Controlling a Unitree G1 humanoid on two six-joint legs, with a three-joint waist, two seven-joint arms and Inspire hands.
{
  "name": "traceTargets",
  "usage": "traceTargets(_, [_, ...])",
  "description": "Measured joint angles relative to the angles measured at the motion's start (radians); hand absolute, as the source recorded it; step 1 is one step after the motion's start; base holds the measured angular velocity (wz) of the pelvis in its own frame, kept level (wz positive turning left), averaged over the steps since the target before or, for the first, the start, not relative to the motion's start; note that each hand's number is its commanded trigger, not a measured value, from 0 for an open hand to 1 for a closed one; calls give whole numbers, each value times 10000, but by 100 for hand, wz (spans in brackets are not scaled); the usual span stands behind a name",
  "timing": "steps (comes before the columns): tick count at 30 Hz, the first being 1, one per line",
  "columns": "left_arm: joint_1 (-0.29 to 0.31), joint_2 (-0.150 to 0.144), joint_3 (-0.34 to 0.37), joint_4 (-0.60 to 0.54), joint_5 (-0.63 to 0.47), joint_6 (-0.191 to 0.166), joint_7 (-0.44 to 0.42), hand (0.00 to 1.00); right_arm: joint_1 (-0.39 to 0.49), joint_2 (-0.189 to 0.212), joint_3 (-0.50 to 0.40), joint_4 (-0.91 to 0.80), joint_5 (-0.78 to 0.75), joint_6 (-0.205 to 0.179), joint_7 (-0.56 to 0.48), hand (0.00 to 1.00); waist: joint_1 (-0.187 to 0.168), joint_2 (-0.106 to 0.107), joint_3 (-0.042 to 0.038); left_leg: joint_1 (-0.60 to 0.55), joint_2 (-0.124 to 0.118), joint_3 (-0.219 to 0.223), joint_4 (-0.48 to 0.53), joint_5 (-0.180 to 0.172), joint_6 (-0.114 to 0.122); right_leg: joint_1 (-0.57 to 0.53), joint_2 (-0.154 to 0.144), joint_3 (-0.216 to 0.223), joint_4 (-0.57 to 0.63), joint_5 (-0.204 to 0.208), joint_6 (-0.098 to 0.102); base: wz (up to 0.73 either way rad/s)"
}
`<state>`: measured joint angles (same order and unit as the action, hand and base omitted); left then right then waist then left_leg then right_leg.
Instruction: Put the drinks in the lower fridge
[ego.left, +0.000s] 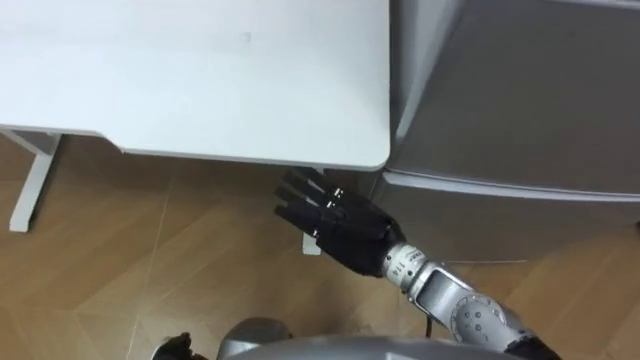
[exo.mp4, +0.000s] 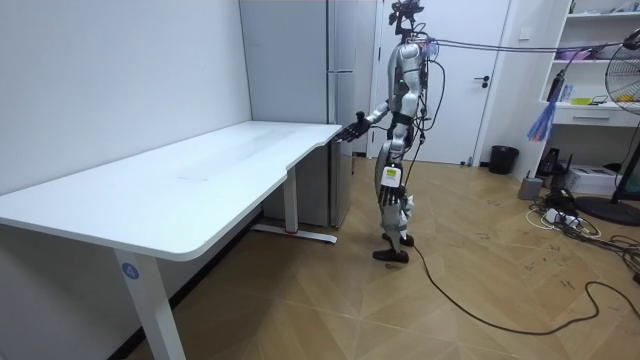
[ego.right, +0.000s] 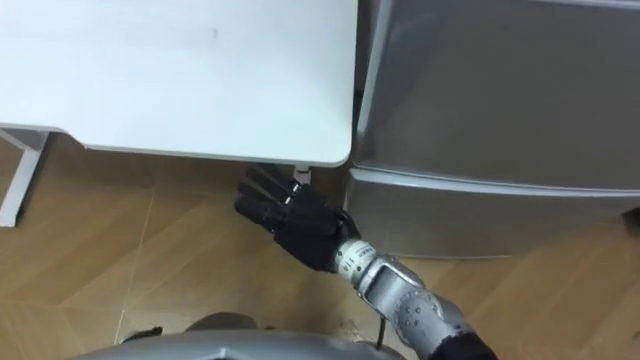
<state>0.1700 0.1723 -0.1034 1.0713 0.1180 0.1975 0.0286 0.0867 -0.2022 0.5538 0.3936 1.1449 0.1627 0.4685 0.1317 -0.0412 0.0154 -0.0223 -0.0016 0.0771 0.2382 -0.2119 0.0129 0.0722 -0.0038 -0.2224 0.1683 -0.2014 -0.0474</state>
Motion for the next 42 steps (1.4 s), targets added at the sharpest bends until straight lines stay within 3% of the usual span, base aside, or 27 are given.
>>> traceTargets(4, [37, 8, 45, 21, 41, 197, -128, 0, 150, -556, -533, 3, -1161, 293, 314, 0, -125, 22, -17, 1, -20, -150, 8, -14, 7, 141, -12, -144, -3, -7, 12, 13])
traceTargets(8, [236, 5, 237, 75, 35, 283, -433, 0, 228, -703, -1443, 1080, -2674, 360, 532, 0, -255, 51, -71, 165, -47, -206, 8, -17, 12, 338, -43, -269, -8, -30, 51, 7])
traceTargets(9, [216, 15, 331, 54, 24, 375, -464, 0, 333, -787, -1682, 1593, -3242, 363, 515, 0, -264, 1, -185, 181, -56, -230, 0, -16, 15, 344, -57, -251, 3, -37, 63, 3])
traceTargets(11, [291, 58, 377, 52, 11, 426, -415, 0, 346, -794, -2013, 2508, -3961, 351, 430, 0, -329, -42, -217, 184, -53, -251, 15, -13, 17, 362, -59, -252, 3, -38, 64, 0])
traceTargets(14, [433, 59, 396, 37, -7, 434, -396, 0, 348, -773, -2335, 4059, -4841, 331, 45, 0, -514, -88, -193, 272, -47, -295, 58, -15, 24, 470, -76, -247, 0, -39, 66, 0])
traceTargets(16, [409, 67, 476, 94, 28, 390, -349, 0, 362, -697, -2547, 5398, -5381, 127, -139, 0, -637, -198, -166, 286, -121, -364, 94, -7, 36, 550, -89, -265, -46, -44, 71, 6])
traceTargets(22, [407, 108, 731, 85, 39, 292, -413, 0, 428, -366, -3656, 7615, -6094, 3, -878, 0, -819, -252, -171, 251, -117, -346, 201, 6, 60, 552, -86, -253, -184, -51, 72, 3])
traceTargets(29, [558, 72, 1355, 315, 60, 162, -392, 0, 453, 13, -4528, 8244, -6351, -267, -1574, 0, -978, -219, -115, 428, -114, -309, 172, 5, 58, 720, -85, -213, -274, -56, 75, -1])
traceTargets(34, [707, -80, 1644, 533, 275, 446, -361, 0, 364, 90, -4808, 8561, -6463, -304, -2021, 0, -980, -104, -115, 531, -118, -238, 19, -10, 59, 750, -62, -5, -343, -82, 93, -5])
traceTargets(42, [852, -391, 1827, 504, 1156, 585, -379, 0, 239, 142, -4948, 8873, -6497, -339, -2667, 0, -1000, 28, -99, 750, -154, -238, -89, -21, 75, 935, -99, 57, -368, -134, 131, 1])
